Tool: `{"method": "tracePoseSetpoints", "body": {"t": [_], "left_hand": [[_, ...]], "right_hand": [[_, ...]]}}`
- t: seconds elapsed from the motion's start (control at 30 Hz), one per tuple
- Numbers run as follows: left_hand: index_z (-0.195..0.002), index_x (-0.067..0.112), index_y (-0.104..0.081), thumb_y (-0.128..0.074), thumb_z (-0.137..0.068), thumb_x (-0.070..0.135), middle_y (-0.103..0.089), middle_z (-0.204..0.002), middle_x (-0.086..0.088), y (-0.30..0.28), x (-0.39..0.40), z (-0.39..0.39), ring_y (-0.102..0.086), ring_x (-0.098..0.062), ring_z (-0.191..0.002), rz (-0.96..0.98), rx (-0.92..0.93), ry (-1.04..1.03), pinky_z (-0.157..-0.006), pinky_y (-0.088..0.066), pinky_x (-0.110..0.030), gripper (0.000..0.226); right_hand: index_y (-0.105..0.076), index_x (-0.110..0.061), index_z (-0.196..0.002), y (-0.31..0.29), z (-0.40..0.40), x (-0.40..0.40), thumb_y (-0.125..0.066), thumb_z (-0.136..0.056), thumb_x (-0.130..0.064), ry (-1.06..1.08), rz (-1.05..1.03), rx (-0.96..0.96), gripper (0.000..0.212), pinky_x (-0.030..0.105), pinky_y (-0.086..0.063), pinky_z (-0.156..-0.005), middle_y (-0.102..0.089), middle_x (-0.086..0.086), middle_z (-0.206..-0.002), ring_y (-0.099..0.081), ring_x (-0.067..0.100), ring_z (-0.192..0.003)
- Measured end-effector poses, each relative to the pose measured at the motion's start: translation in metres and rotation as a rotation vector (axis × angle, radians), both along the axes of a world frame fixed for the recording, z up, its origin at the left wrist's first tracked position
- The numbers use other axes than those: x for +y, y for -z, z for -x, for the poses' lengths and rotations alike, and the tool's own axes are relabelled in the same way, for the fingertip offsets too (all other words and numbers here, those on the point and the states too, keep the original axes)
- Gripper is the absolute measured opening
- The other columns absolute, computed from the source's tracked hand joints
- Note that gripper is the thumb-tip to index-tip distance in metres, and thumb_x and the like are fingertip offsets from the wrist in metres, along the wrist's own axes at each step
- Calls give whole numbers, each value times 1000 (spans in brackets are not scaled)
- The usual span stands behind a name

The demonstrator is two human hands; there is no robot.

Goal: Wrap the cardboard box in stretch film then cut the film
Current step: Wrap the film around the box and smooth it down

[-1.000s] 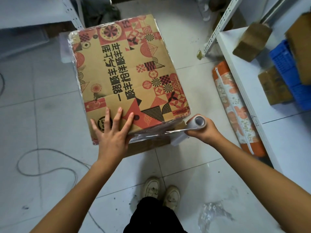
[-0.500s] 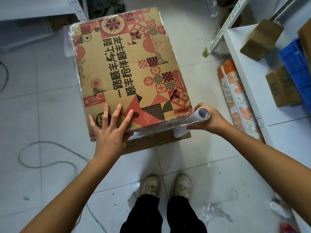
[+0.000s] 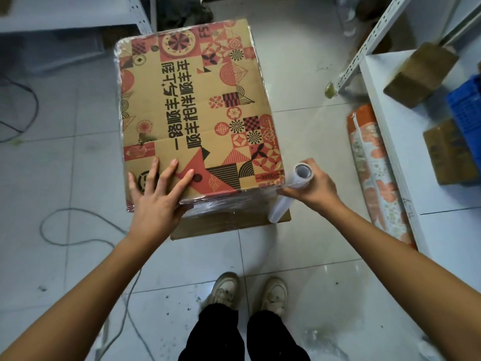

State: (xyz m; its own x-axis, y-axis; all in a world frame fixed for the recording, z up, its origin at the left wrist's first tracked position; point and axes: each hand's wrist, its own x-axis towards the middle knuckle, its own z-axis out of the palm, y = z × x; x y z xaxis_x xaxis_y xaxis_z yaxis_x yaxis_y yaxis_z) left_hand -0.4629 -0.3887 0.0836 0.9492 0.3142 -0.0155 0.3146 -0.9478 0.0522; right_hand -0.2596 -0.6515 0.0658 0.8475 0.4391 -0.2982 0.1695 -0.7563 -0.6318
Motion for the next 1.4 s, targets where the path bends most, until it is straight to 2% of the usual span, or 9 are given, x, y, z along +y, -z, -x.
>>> {"method": "tracePoseSetpoints", "body": {"t": [0.1,0.2,0.37,0.53,0.8,0.93,1.1,1.27,1.4], "left_hand": [[-143,32,-32,-74,-76,39,-28,-151,-9,1,0,1,-16,-40,-141,3,-5,-9,-104,-9,-72,79],[-142,33,-32,-72,-77,44,-27,-151,-8,-1,-3,-2,-15,-38,-142,9,-17,-12,-105,-9,-72,77],[-142,32,-32,-76,-72,46,-28,-151,-10,-2,-2,-2,-15,-38,-142,15,-13,-23,-106,-8,-70,84],[-140,31,-34,-74,-74,43,-30,-150,-11,1,-3,0,-18,-41,-141,9,-24,-13,-104,-10,-71,78],[-142,32,-35,-34,-86,71,-30,-152,-9,-5,-5,-1,-15,-36,-142,59,18,-36,-108,-7,-68,68],[-141,31,-37,-42,-86,61,-31,-152,-9,-2,-4,0,-16,-38,-142,64,-2,-21,-107,-6,-69,63],[-140,33,-37,-44,-83,62,-32,-151,-8,-3,-5,-2,-17,-37,-142,78,-2,-21,-107,-4,-68,64],[-140,34,-38,-73,-70,51,-29,-153,-7,-12,-9,-5,-13,-37,-144,96,47,-36,-109,-1,-68,80],[-140,22,-41,-64,-72,61,-19,-156,-10,-26,-30,-24,-5,-34,-145,8,94,-58,-110,3,-67,82]], "right_hand": [[-50,-20,-109,10,-8,-8,-86,-62,-20,-98,-252,268,59,40,-54,-78,-61,4,-104,-60,21,-94],[-51,-13,-122,23,-14,-17,-83,-66,-6,-186,-193,441,65,41,-53,-91,-60,5,-115,-59,24,-107],[-56,-8,-102,29,-10,-24,-76,-72,3,-120,-202,385,38,12,-50,-66,-62,7,-99,-59,21,-89],[-45,-29,-83,20,4,-38,-79,-68,0,-82,-217,204,47,18,-46,-68,-60,8,-89,-56,17,-77],[-49,-8,-97,6,-16,-16,-83,-66,-8,1,-107,137,46,30,-47,-75,-60,13,-96,-58,27,-86],[-51,-13,-97,0,-38,8,-81,-65,-2,-43,-143,271,45,47,-50,-90,-58,15,-96,-57,34,-93],[-57,-15,-87,-12,-44,23,-75,-68,10,-183,-129,352,37,30,-52,-77,-60,4,-89,-58,23,-88],[-56,-14,-94,-9,-47,32,-70,-67,18,-123,-15,412,44,49,-50,-92,-58,13,-105,-57,32,-106],[-54,-5,-105,-19,-42,30,-60,-69,24,-66,-68,439,47,39,-49,-83,-54,12,-104,-53,24,-99]]}}
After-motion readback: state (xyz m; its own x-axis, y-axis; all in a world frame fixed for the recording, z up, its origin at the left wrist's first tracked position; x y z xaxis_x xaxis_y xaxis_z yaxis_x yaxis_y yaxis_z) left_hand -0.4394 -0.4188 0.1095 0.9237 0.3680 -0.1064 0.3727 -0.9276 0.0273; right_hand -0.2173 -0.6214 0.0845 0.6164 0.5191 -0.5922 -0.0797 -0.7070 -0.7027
